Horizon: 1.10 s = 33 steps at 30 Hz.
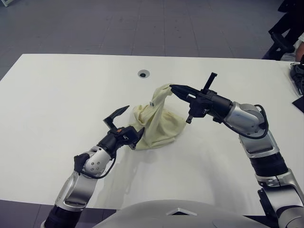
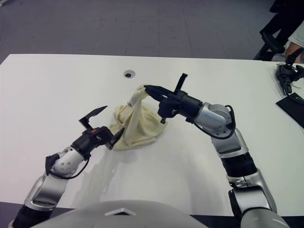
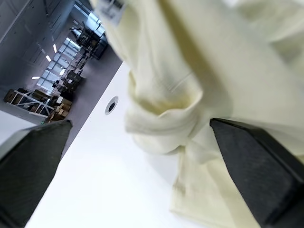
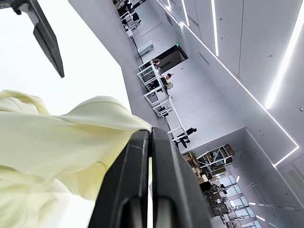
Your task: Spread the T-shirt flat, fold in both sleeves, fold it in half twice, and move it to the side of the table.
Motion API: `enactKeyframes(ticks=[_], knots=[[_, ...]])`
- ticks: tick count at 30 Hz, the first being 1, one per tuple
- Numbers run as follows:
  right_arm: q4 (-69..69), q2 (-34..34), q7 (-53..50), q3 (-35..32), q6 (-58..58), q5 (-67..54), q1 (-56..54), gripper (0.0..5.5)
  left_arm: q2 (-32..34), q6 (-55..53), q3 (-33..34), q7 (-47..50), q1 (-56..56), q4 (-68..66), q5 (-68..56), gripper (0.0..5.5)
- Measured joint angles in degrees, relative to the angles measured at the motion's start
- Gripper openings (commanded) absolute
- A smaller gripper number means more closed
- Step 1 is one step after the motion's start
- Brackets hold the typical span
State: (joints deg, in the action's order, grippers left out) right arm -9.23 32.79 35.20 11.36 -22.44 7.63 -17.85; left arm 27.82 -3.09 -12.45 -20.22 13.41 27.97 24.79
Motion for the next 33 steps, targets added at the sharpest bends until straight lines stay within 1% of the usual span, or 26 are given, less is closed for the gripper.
enactKeyframes(ticks=[8,13,19,25,27,33], knots=[[-1.1,-0.6,0.0,0.0,0.8,0.0,0.8,0.0,-2.2,-0.6,-0.4,0.4,0.0,-0.1,0.3,3.55],[-1.1,-0.8,-0.1,0.0,1.1,0.0,0.9,0.0,-2.6,-0.6,-1.6,0.4,0.4,-0.1,0.5,2.53],[-0.4,-1.6,0.1,0.6,0.2,-0.1,0.4,0.0,-4.6,-2.4,-1.9,1.7,3.1,0.2,1.2,1.48],[-0.9,-1.6,-0.1,0.4,0.7,0.0,0.5,0.0,-4.6,-2.8,-1.8,1.2,2.4,0.6,0.8,0.32],[-1.2,-1.6,-0.2,0.4,1.1,0.1,0.9,0.0,-4.6,-2.8,-1.7,1.0,1.9,0.6,0.6,0.03],[-1.6,-1.6,-0.2,0.4,1.7,0.1,1.5,0.0,-4.6,-3.1,-1.5,1.0,1.9,0.6,0.4,0.03]])
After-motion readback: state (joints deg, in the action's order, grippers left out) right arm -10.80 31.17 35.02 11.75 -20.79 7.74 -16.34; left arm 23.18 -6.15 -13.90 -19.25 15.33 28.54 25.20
